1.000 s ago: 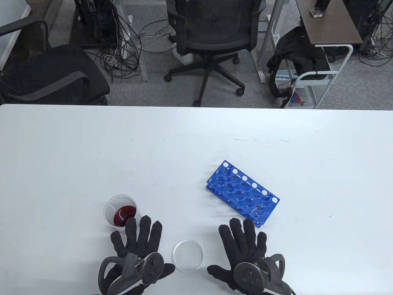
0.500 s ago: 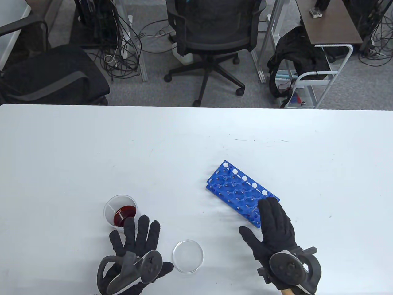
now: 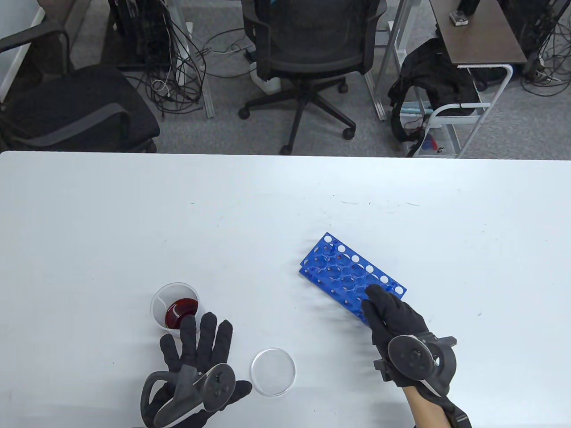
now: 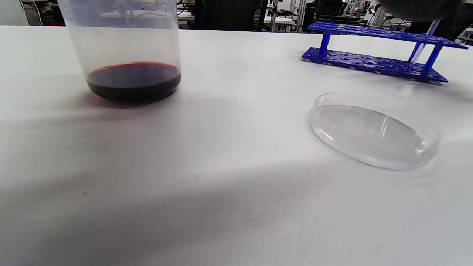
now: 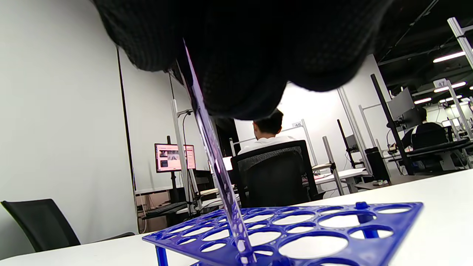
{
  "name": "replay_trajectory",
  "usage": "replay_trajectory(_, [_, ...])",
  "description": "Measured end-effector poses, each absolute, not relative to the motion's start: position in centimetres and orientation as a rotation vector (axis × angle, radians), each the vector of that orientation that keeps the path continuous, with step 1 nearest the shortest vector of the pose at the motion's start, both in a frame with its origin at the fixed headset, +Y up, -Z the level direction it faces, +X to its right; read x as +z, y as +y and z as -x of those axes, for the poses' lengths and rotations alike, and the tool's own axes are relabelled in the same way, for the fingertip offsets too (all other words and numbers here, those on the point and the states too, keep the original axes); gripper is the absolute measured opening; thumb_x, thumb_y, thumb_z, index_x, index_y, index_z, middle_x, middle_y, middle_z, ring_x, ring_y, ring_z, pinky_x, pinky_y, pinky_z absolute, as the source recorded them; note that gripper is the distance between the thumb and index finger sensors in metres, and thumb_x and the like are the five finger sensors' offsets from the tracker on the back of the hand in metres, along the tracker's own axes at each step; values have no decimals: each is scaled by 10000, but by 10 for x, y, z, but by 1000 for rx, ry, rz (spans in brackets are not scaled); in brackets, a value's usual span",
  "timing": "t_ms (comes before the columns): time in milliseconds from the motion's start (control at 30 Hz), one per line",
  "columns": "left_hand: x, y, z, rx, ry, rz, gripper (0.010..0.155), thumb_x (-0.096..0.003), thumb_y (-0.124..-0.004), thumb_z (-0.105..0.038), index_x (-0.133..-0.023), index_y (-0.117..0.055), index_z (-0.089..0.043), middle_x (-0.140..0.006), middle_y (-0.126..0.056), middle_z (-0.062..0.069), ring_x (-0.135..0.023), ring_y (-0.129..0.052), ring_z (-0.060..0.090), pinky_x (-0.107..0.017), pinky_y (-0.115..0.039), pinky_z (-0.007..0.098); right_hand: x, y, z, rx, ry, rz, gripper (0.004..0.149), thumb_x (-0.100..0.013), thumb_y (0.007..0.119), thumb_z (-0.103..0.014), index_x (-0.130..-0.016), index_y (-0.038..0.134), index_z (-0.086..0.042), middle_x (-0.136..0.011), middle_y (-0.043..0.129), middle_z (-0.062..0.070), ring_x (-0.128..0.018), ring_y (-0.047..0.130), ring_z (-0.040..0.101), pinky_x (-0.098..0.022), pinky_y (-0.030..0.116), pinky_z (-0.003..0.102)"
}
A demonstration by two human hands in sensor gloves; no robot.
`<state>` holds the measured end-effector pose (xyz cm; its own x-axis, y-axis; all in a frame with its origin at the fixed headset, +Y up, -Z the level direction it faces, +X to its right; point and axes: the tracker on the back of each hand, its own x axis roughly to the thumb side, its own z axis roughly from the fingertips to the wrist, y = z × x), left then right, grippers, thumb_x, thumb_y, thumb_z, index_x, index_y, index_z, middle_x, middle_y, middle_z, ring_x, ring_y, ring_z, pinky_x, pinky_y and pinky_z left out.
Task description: Dip glass rod and spread liquid on culture dish
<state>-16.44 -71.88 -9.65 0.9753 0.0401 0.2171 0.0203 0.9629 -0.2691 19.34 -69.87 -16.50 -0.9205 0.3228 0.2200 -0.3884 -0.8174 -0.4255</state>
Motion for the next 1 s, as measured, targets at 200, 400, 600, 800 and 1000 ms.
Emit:
replay_trajectory(200, [-96, -719, 164, 10, -225, 276, 1103, -395, -594, -791, -1105, 18, -211, -1163, 28, 199, -1074, -53, 597, -697, -208, 819, -163, -693, -192, 2690, -704, -213, 427, -549, 771, -383, -922, 772, -176, -783, 929, 74, -534, 982, 173, -404, 865, 393])
replay_trajectory(400, [-96, -719, 163, 7, -230, 281, 1103, -396, -596, -790, -1106, 18, -210, -1164, 27, 198, -1074, -54, 598, -699, -208, 816, -157, -677, -192, 2682, -760, -221, 428, -553, 768, -383, -925, 770, -172, -784, 926, 74, -537, 978, 175, -406, 863, 395])
replay_trajectory(600, [-95, -718, 162, 6, -242, 262, 1102, -396, -597, -790, -1108, 15, -213, -1166, 22, 199, -1077, -55, 594, -701, -206, 815, -147, -658, -189, 2669, -817, -242, 427, -555, 770, -382, -924, 774, -168, -781, 928, 78, -533, 979, 177, -401, 863, 394])
replay_trajectory(800, [-95, -719, 161, 8, -250, 268, 1101, -397, -595, -790, -1107, 16, -211, -1166, 24, 196, -1077, -55, 592, -703, -207, 812, -132, -640, -177, 2586, -853, -312, 428, -555, 771, -384, -924, 777, -168, -779, 930, 77, -530, 980, 174, -399, 865, 391])
replay_trajectory(1000, [-95, -719, 160, 8, -259, 269, 1102, -397, -596, -789, -1107, 17, -212, -1165, 24, 197, -1078, -57, 589, -706, -208, 809, -115, -629, -148, 2410, -800, -433, 427, -557, 770, -385, -925, 775, -167, -777, 931, 76, -528, 980, 172, -396, 866, 387])
